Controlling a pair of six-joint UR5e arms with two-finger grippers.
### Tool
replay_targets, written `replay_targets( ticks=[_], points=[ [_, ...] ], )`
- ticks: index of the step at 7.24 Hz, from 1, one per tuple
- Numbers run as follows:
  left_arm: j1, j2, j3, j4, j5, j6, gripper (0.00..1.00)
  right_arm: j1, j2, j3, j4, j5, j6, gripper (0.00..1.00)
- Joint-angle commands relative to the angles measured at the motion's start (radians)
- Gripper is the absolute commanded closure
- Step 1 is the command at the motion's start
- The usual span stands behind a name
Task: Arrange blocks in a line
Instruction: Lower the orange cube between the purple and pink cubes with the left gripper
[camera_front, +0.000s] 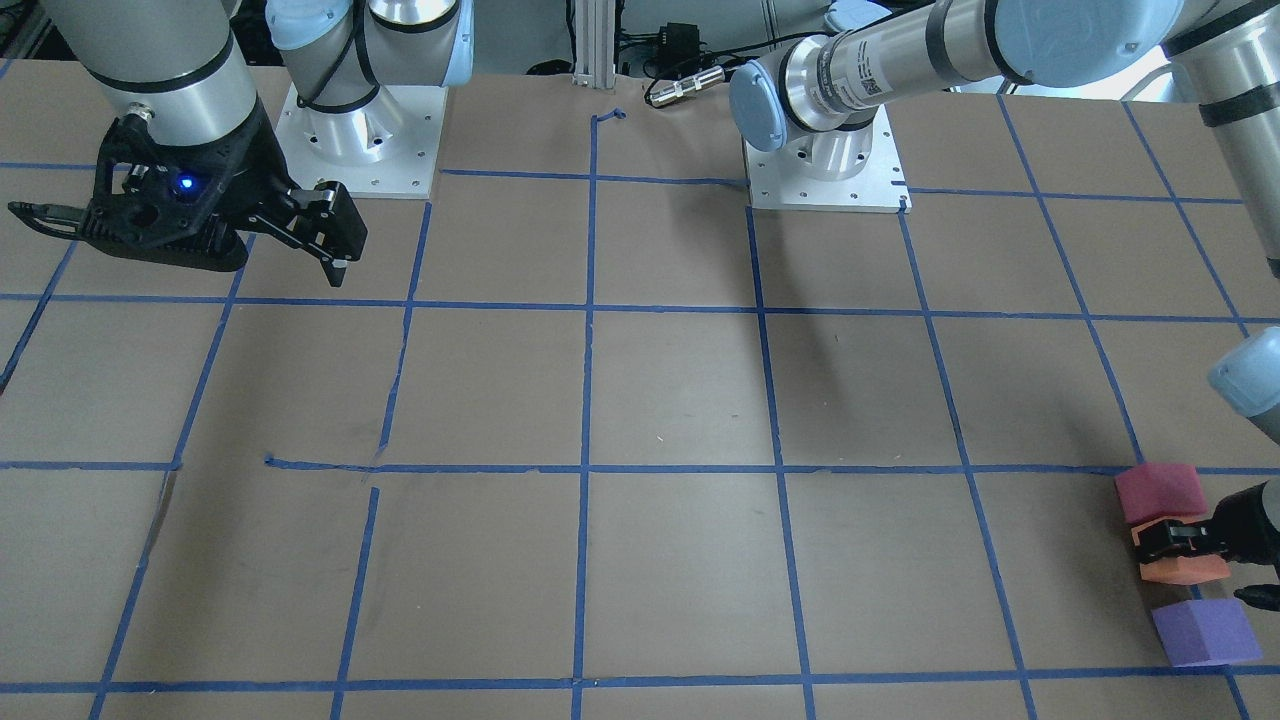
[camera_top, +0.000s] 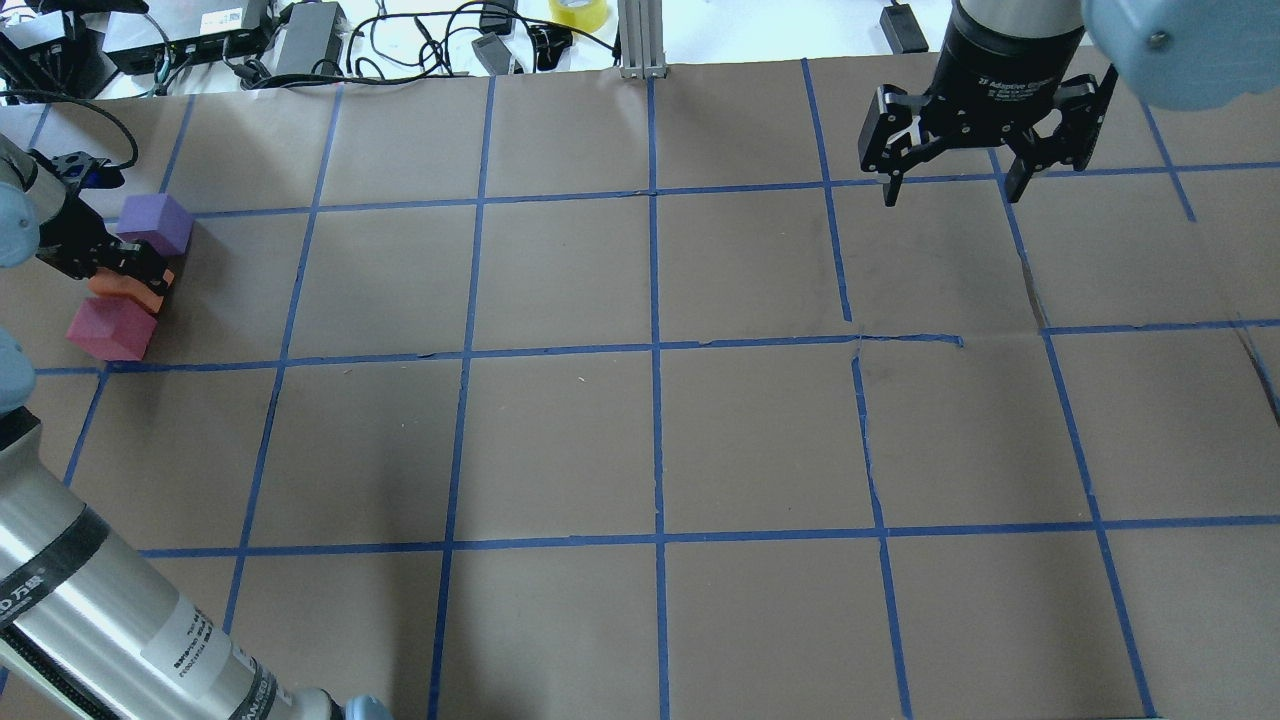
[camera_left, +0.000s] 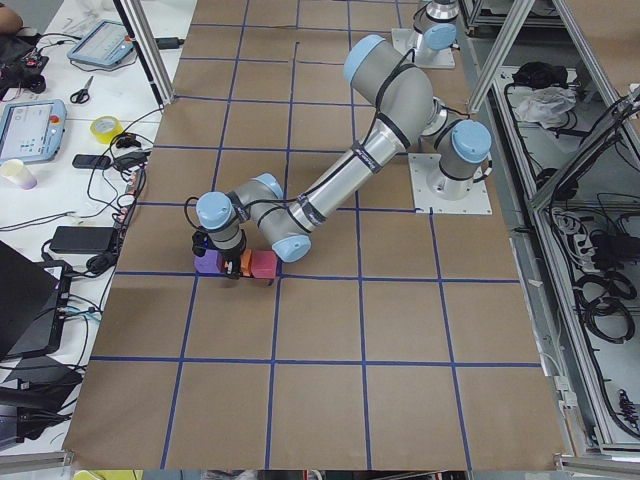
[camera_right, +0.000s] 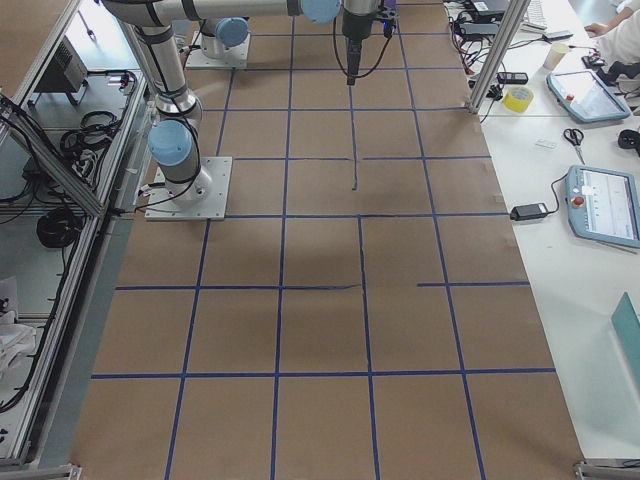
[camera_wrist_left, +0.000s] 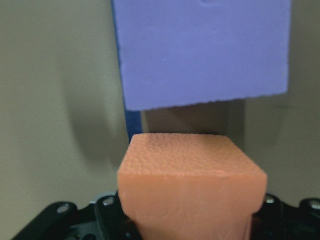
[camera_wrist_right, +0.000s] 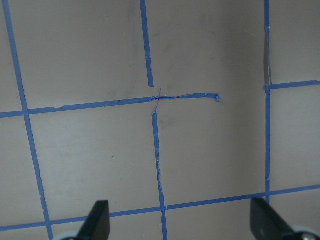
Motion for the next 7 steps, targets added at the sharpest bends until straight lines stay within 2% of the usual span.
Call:
replay_targets(
  ticks=[1, 2, 3, 4, 5, 6, 7],
  points=[
    [0.001, 0.001, 0.007, 0.003, -0.007, 0.007, 1.00, 0.001, -0.001, 0.000, 0.004, 0.001, 0.002, 0.00],
    [0.000, -0.003, 0.005, 0.015, -0.006, 0.004, 1.00, -0.001, -0.001, 0.000, 0.004, 0.001, 0.000, 0.00],
    [0.000, -0.010, 0.004, 0.020, -0.006, 0.001, 0.81, -0.001, -0.004, 0.000, 0.016, -0.001, 0.000, 0.00],
    [0.000, -0.010, -0.001, 0.020, -0.007, -0.005, 0.77, -0.001, -0.002, 0.000, 0.016, 0.002, 0.003, 0.00],
    [0.000, -0.011, -0.003, 0.020, -0.007, -0.006, 0.45, -0.001, -0.004, 0.000, 0.014, 0.001, 0.002, 0.00],
    [0.001, -0.007, -0.013, 0.020, -0.006, -0.002, 0.00, -0.001, -0.008, 0.000, 0.016, 0.001, -0.002, 0.00],
    [0.000, 0.006, -0.013, 0.018, 0.005, -0.003, 0.00, 0.001, -0.004, 0.002, 0.016, 0.005, -0.003, 0.00]
  ],
)
